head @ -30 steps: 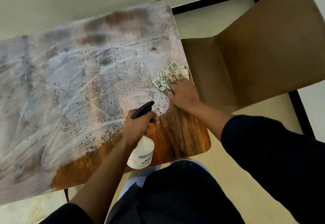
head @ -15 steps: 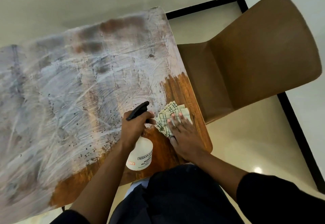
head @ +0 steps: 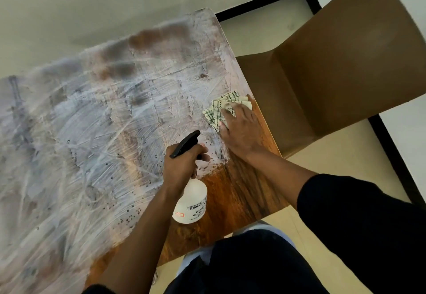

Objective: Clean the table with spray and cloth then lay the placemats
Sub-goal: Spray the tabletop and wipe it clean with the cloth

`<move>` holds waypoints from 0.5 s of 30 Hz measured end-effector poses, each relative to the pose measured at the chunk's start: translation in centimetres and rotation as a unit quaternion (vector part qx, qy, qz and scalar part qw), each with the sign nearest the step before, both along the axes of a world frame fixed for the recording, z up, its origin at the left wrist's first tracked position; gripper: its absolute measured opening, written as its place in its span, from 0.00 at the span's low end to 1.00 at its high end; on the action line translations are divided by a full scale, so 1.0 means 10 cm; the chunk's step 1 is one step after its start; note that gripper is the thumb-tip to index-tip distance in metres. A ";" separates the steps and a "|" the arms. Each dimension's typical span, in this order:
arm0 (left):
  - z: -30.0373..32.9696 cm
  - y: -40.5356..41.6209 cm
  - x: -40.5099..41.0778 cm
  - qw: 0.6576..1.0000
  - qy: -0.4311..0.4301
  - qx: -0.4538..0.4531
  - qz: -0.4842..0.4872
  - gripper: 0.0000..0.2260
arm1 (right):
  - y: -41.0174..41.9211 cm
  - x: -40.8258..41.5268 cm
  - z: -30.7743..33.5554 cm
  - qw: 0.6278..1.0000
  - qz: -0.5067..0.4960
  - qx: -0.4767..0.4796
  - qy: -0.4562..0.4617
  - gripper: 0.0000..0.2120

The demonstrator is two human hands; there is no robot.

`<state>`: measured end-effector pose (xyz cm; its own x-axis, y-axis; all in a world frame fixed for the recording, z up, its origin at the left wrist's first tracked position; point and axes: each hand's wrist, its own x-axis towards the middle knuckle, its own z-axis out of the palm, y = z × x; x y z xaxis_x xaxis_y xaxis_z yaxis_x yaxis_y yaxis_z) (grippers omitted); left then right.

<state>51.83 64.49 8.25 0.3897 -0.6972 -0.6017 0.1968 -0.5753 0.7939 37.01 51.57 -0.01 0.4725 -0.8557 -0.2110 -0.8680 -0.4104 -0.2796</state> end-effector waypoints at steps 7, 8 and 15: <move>-0.04 -0.05 0.13 1.000 0.005 -0.003 0.002 0.18 | 0.00 -0.03 -0.28 0.996 0.049 0.052 0.050 0.33; -0.04 -0.07 0.15 1.000 0.006 -0.003 0.003 0.17 | -0.02 -0.02 -0.30 0.996 0.047 0.053 0.053 0.33; -0.03 -0.14 0.20 1.000 0.023 -0.007 0.013 0.19 | -0.70 0.30 -0.38 0.994 0.011 0.063 0.087 0.39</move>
<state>53.88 63.05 7.99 0.3801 -0.6952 -0.6101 0.2476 -0.5591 0.7913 40.03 44.61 -3.79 0.4370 -0.8078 -0.3957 -0.8993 -0.4007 -0.1752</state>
